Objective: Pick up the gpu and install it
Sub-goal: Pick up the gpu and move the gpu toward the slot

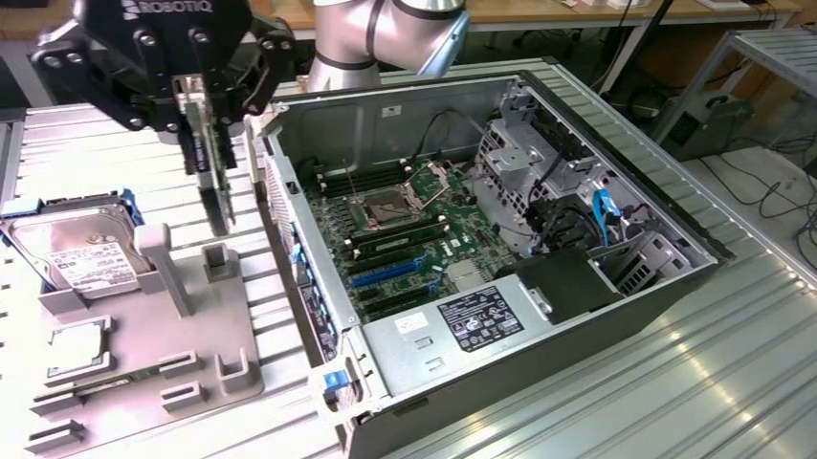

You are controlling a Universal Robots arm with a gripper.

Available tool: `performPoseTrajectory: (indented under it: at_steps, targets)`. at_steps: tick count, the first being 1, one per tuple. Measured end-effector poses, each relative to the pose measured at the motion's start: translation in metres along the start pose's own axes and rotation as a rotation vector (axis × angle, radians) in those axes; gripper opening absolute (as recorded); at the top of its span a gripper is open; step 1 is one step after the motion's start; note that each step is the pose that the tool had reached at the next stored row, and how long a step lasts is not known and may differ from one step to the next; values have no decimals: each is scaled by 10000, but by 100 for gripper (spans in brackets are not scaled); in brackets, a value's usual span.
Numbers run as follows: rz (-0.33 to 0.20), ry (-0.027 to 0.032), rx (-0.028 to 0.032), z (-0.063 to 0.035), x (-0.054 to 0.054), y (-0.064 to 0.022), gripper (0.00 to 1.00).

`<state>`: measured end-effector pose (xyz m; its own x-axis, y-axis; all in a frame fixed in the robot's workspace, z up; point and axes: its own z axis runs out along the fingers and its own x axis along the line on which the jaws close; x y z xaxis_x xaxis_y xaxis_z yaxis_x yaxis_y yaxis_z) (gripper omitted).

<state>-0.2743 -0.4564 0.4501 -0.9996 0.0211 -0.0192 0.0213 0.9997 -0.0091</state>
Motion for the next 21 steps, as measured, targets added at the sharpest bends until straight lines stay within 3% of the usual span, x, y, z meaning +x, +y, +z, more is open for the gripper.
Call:
performPoseTrajectory:
  at_steps: [3,9,12,21]
  targets:
    - [-1,0,1,5,-302,6,28]
    - [-1,0,1,11,-608,13,28]
    - [-1,0,1,17,-930,20,28]
    - [-1,0,1,29,-1560,33,28]
